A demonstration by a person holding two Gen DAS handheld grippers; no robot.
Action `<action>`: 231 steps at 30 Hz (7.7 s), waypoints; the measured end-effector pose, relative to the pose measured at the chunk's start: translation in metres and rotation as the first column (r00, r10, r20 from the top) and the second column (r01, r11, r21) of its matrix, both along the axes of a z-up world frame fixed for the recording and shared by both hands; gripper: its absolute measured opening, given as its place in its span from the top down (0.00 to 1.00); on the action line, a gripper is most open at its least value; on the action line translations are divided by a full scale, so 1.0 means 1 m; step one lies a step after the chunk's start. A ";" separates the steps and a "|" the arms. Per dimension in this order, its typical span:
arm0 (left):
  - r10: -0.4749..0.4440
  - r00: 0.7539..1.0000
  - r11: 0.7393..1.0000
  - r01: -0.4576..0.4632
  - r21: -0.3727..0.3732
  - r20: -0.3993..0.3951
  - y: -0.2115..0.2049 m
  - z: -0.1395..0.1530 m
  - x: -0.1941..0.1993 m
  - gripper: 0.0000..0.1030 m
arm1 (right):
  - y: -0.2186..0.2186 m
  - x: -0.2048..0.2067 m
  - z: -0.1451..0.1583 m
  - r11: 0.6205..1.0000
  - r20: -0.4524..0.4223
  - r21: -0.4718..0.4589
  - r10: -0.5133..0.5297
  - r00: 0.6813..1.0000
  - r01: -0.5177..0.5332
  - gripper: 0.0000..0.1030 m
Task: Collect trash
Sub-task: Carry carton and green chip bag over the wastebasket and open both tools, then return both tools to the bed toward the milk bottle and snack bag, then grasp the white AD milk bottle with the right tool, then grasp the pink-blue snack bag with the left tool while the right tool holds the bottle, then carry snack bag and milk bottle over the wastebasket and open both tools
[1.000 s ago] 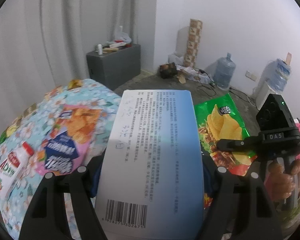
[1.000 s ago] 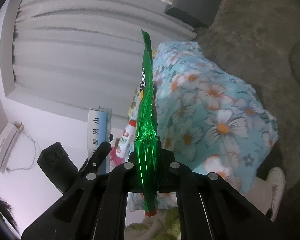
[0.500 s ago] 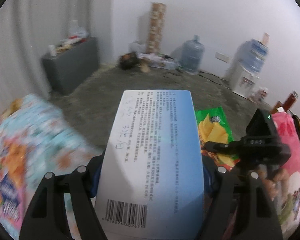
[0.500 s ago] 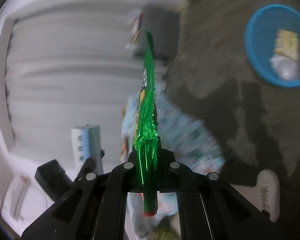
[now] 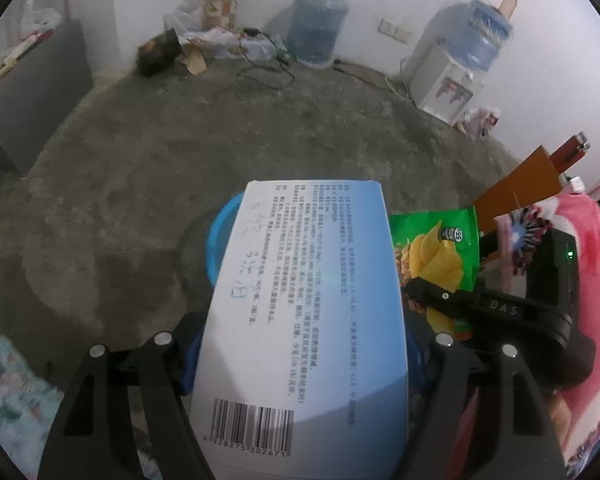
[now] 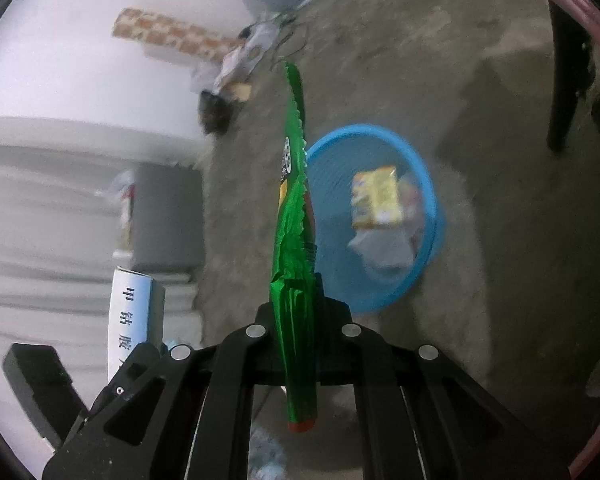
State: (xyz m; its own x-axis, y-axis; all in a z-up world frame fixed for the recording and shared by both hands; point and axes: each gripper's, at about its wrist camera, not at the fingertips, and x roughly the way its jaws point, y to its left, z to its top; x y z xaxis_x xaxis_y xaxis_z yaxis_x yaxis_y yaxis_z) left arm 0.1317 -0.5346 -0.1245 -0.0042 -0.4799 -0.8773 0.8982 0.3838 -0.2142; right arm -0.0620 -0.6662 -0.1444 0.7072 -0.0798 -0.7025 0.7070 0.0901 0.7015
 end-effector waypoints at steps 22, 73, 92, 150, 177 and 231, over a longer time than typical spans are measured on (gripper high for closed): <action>0.167 0.985 0.986 -0.167 0.001 -0.034 0.029 0.018 0.043 0.12 | 0.007 -0.039 -0.058 0.977 -0.157 -0.023 -0.215 0.964 0.214 0.34; 0.942 0.297 0.336 -0.829 -0.446 0.157 0.706 0.129 0.007 0.05 | 0.494 0.226 0.194 0.180 -0.186 -0.478 0.936 0.299 -0.860 0.08; 0.999 0.028 0.036 -0.914 -0.404 0.028 0.803 0.102 0.002 0.05 | 0.695 0.366 0.093 0.396 0.109 0.220 0.898 0.426 -0.892 0.15; 0.850 0.509 0.486 -0.857 -0.173 -0.134 0.594 0.064 0.142 0.86 | 0.403 0.227 0.145 0.431 -0.033 -0.174 0.896 0.442 -0.886 0.28; 0.765 0.522 0.511 -0.849 -0.137 -0.377 0.663 0.064 0.069 0.37 | 0.469 0.236 0.155 0.202 -0.259 -0.287 0.924 0.279 -0.936 0.26; 0.680 0.727 0.732 -0.668 -0.132 0.095 0.564 0.073 0.020 0.87 | 0.445 0.212 0.147 0.320 -0.157 -0.240 0.919 0.362 -0.917 0.34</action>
State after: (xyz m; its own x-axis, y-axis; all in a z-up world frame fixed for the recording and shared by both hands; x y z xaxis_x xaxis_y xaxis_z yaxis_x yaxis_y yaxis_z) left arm 0.1512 0.0291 -0.0512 0.4571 -0.3829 -0.8028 0.4306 0.8850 -0.1769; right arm 0.1502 -0.2215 0.0027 0.4488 0.4625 -0.7646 0.0534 0.8402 0.5396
